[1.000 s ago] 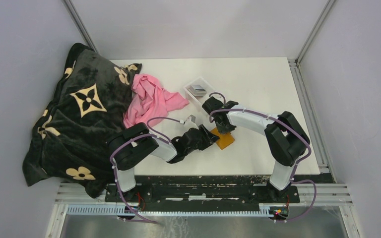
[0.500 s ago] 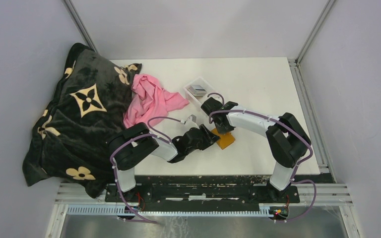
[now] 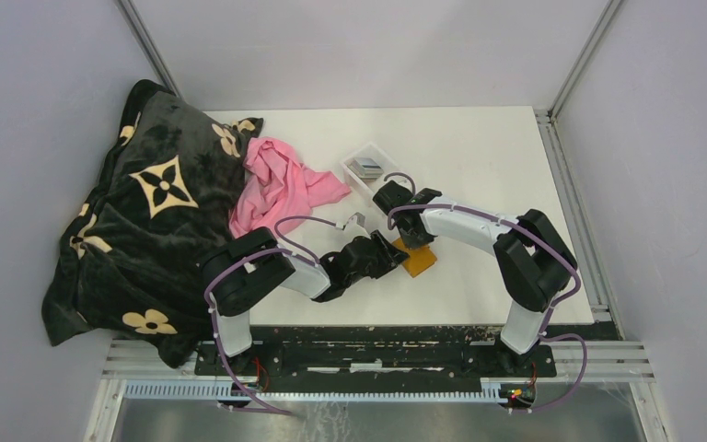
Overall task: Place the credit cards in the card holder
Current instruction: Close the card holder at the center of the board.
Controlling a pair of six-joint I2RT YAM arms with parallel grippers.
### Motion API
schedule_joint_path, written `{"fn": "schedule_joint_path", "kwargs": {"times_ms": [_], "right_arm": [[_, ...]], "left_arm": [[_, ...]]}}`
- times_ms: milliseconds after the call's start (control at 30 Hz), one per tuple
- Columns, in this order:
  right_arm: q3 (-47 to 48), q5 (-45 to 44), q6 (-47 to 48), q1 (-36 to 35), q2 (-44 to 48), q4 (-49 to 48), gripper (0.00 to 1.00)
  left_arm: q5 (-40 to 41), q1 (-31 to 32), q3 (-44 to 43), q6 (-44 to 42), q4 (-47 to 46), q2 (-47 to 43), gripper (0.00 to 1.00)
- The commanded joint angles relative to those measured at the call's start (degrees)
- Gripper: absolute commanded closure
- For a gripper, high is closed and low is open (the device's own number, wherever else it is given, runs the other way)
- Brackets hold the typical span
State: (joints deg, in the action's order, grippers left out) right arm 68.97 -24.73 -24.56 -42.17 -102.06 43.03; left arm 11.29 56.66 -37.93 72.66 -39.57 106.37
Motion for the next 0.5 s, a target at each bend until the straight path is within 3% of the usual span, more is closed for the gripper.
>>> {"fn": "schedule_joint_path", "kwargs": {"times_ms": [0,100,467], "right_arm": [[0.2,-1.6,0.8,-0.3,2.6,0.0,0.79],[0.0,-1.5,0.7,-0.3,2.6,-0.2,0.87],[-0.5,-1.1,0.2,-0.3,3.1,0.0,0.98]], "left_arm": [[-0.3,0.4,1.2,-0.2,10.5,3.6,0.49],[-0.3,0.4,1.2,-0.2,10.6,3.6,0.49],[-0.4,0.4,1.4,-0.1,10.6,3.8,0.49]]}}
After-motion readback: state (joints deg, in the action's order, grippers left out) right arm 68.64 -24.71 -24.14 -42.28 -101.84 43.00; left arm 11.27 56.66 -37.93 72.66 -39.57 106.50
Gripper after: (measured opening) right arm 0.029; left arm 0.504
